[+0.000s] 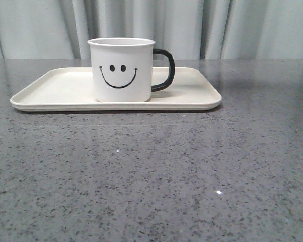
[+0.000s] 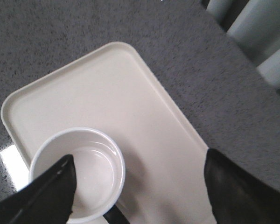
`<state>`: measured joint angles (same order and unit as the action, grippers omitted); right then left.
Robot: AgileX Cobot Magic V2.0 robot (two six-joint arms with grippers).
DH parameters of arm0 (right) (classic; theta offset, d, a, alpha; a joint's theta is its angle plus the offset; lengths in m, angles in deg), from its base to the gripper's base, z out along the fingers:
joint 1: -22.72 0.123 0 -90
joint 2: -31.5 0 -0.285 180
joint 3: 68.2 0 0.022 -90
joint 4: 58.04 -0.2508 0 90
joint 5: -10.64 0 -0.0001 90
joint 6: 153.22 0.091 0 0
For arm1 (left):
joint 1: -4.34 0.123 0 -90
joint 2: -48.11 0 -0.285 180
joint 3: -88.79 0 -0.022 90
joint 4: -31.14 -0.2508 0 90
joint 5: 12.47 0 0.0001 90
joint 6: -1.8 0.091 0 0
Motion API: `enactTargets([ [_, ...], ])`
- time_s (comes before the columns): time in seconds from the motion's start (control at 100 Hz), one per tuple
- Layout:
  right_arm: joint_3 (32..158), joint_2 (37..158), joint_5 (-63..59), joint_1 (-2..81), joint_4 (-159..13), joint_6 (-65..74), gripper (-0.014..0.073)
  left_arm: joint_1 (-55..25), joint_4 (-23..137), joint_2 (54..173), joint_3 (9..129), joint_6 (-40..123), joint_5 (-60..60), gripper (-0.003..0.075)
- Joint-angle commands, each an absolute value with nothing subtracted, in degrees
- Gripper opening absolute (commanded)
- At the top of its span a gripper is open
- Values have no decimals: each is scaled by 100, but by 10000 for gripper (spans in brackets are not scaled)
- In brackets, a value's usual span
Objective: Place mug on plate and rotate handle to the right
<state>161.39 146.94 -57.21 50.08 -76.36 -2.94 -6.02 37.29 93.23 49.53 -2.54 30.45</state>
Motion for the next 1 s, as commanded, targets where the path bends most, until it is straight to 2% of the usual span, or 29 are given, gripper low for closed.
enactTargets([
  [0.0, 16262, 13977, -5494, 4981, -7441, -169, 566, -590, 3780, 9309, 5100, -260, 2658, 365],
  [0.12, 16167, 13490, -5602, 4981, -6897, 90, 566, -590, 3780, 9309, 5100, -260, 2658, 365],
  [0.25, 15526, 12870, -5610, 4981, -6387, 220, 566, -590, 3780, 9309, 5100, -260, 2658, 365],
  [0.53, 13123, 11018, -4668, 4843, -5804, 713, 566, -590, 3780, 9309, 5100, -260, 2658, 365],
  [0.99, 9102, 8330, -3216, 3890, -5680, 1685, 566, -590, 3780, 9309, 5100, -260, 2658, 365],
])
